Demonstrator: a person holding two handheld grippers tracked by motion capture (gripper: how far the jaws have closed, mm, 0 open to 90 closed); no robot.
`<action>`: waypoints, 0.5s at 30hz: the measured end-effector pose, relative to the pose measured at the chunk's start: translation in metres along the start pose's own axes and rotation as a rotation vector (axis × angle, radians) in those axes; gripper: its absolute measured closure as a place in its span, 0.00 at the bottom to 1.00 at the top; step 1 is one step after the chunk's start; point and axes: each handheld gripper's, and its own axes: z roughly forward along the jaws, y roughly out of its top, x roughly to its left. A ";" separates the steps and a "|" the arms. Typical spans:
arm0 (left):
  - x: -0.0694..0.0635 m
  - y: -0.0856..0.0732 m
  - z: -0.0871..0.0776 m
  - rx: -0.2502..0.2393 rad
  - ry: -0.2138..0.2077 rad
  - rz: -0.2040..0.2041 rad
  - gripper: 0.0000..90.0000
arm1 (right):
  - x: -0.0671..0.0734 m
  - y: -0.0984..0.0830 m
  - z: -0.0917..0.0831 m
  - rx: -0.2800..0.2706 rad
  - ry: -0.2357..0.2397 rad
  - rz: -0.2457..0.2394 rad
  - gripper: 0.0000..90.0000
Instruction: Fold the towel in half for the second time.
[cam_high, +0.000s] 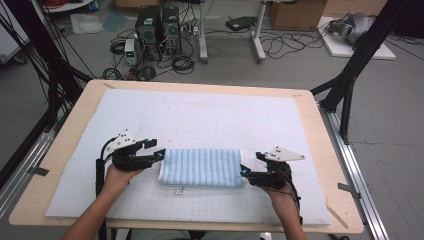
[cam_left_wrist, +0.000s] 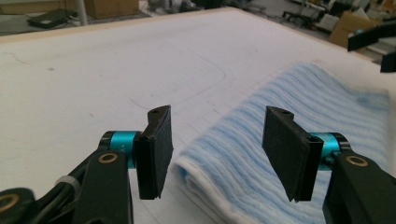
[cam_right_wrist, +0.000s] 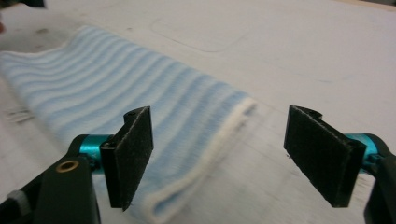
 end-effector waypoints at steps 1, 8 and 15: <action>0.002 0.002 -0.001 -0.011 0.012 -0.013 0.42 | -0.003 0.000 -0.003 0.003 -0.017 0.002 0.23; 0.015 0.006 -0.017 -0.077 0.088 -0.040 0.22 | -0.024 -0.003 -0.023 -0.018 -0.167 0.032 0.13; 0.025 0.004 -0.027 -0.089 0.116 -0.032 0.23 | -0.042 -0.007 -0.037 -0.057 -0.190 0.059 0.12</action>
